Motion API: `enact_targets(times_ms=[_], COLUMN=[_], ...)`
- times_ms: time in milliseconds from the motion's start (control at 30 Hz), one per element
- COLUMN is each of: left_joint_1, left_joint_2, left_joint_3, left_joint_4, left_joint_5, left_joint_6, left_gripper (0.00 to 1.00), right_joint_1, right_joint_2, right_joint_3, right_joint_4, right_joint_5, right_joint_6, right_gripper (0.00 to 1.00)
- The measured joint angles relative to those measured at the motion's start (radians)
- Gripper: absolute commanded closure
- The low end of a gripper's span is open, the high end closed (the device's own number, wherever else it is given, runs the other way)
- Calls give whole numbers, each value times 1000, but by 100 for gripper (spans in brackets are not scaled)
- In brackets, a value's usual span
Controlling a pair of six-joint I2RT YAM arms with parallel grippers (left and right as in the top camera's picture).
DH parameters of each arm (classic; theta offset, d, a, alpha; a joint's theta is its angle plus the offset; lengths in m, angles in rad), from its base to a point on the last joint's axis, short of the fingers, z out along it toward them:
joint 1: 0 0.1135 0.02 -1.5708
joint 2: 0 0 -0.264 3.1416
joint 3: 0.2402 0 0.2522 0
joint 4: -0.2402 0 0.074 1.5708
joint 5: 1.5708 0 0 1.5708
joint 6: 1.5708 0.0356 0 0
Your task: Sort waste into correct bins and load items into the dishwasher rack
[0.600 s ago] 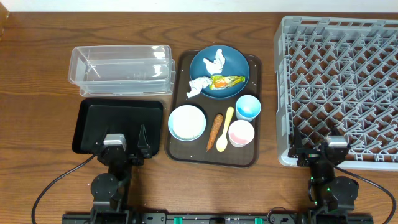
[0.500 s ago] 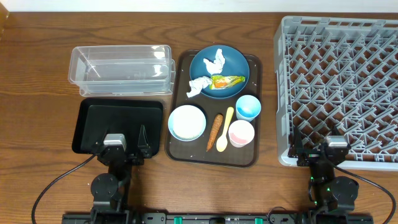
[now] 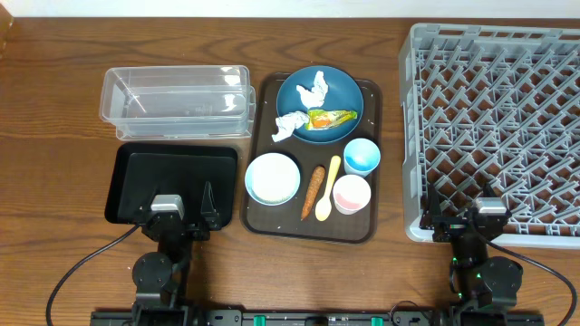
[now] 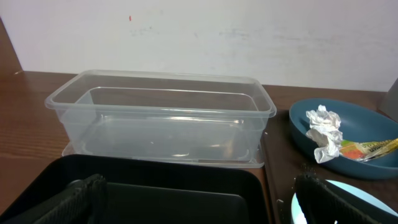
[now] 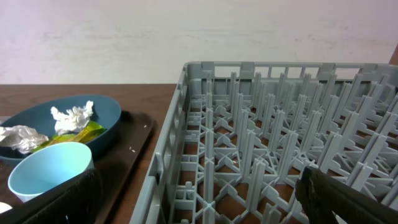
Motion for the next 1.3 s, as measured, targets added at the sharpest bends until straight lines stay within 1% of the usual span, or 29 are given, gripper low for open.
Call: enact_targets(times_ms=[733,833,967,1067,1167,1300], left_joint_1=[0,0,0,0,0,1], left_joint_2=[0,0,10,59,145,312], left_joint_3=[0,1,29,56,100,251], left_joint_4=[2,-6,-62,-126,-183,-253], left_joint_5=[0,0,-1,-8,-12,-15], left_joint_6=[-1,-18,-74,-97,-111,-117], left_gripper=[2,2,2,2,2,2], right_joint_1=[0,0,0,0,0,0], right_joint_2=[0,0,0,1,29,140], right_joint_3=[0,0,0,2,24,129], right_joint_4=[2,1,2,0,-13,-51], right_joint_5=[0,0,1,15,34,49], right_joint_6=[1,10,30,39,44,44], right_gripper=[1,1,1,1,1,1])
